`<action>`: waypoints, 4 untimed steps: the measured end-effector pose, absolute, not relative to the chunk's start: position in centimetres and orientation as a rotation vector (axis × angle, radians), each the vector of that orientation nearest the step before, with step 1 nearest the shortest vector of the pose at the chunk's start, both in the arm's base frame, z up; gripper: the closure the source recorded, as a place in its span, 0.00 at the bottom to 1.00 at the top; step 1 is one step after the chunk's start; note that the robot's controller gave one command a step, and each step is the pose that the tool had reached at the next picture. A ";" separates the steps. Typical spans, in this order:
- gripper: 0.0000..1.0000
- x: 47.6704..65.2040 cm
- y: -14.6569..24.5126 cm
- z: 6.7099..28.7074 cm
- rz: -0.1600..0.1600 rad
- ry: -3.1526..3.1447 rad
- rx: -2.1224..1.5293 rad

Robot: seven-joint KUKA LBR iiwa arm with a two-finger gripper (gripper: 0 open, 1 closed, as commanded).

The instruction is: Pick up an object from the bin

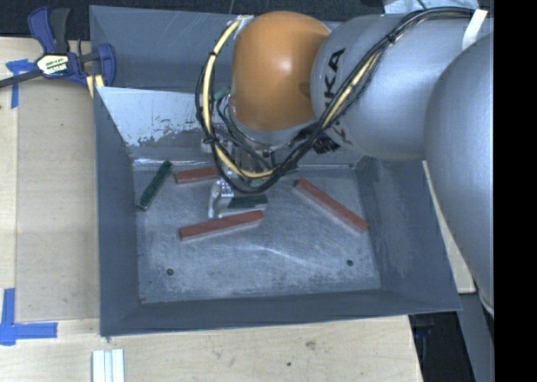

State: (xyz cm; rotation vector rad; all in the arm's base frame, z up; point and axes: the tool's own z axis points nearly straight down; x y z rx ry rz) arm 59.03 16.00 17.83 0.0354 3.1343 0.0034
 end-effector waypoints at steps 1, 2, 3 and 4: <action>0.00 58.2 16.9 12.6 0.002 3.134 0.161; 1.00 56.9 12.0 7.8 0.010 3.115 0.163; 1.00 56.9 12.0 7.8 0.010 3.115 0.164; 1.00 56.6 11.6 18.5 0.001 3.137 0.123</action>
Offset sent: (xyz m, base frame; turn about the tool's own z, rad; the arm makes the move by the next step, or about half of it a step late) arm -0.0285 -0.0410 -0.1083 0.0807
